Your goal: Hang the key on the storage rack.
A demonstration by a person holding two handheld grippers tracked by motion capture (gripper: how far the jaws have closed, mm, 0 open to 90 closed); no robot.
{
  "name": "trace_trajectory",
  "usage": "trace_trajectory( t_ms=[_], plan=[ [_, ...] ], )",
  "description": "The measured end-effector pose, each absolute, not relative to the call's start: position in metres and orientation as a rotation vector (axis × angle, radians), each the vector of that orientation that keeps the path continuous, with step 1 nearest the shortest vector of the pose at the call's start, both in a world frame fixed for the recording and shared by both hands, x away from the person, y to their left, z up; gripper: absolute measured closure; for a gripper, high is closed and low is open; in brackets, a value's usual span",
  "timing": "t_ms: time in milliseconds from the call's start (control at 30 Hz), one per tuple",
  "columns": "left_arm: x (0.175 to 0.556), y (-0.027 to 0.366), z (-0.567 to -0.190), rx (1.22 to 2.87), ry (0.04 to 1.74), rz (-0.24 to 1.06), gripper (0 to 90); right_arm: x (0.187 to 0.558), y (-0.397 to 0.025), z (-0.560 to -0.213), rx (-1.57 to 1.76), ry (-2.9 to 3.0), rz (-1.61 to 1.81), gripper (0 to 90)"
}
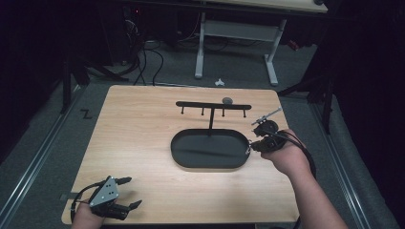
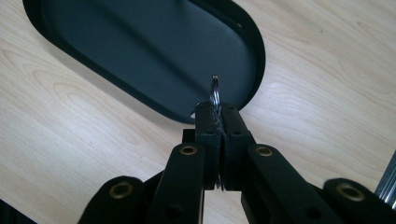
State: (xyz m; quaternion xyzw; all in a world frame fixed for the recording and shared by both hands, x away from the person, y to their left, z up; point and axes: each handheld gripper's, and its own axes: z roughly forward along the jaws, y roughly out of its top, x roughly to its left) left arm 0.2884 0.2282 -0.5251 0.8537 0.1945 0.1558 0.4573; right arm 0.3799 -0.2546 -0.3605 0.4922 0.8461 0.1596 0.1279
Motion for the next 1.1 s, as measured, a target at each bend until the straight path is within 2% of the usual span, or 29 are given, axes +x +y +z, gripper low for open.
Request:
trace_trajectory(
  t_ms=[1100],
  plan=[
    [0.288,0.231,-0.525,2.108,0.486,0.377,15.4,0.425,-0.240,-0.312,1.456,2.399,0.513,88.2]
  ],
)
